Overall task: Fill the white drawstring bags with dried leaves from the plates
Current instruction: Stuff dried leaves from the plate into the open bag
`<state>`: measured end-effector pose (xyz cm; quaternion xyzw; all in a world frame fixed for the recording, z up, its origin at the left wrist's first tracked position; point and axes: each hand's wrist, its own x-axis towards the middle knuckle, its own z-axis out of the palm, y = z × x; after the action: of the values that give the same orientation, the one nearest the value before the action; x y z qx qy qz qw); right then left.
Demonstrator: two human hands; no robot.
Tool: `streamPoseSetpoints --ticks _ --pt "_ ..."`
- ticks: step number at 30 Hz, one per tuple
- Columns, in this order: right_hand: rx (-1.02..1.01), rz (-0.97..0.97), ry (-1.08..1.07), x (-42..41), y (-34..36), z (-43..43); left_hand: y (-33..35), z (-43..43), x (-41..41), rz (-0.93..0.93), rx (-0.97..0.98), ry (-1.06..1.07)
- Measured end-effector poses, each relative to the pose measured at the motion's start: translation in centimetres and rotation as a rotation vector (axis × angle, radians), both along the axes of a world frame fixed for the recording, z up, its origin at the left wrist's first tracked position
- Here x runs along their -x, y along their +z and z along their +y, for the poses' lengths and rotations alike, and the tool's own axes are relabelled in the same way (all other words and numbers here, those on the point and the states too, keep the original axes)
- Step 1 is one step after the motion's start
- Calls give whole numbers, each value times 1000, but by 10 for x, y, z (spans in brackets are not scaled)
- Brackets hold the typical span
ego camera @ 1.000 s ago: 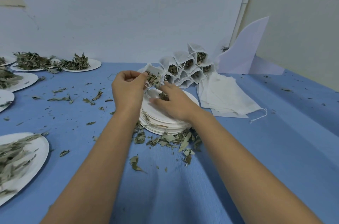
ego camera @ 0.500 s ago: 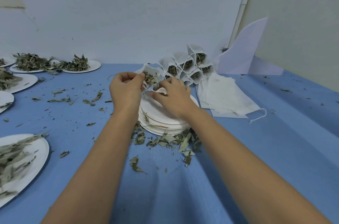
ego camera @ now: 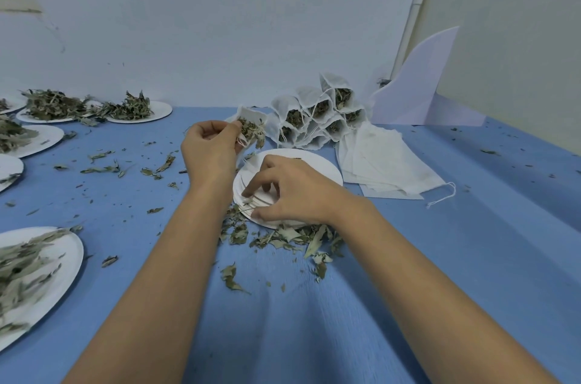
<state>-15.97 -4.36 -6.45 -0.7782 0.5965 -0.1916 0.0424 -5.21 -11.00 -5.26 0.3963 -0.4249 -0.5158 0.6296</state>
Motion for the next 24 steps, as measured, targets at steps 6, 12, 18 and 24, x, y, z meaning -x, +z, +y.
streamPoseSetpoints --ticks 6,12,18,24 --pt "84 36 -3 -1 -4 4 1 1 0 -5 0 -3" --pt "158 -14 -13 -2 -7 5 1 1 -1 -3 -13 -4" --pt "57 -618 -85 -3 -4 5 3 -1 -3 74 -53 -25" --pt "-94 -777 -107 6 4 7 6 -2 -6 183 -118 -75"
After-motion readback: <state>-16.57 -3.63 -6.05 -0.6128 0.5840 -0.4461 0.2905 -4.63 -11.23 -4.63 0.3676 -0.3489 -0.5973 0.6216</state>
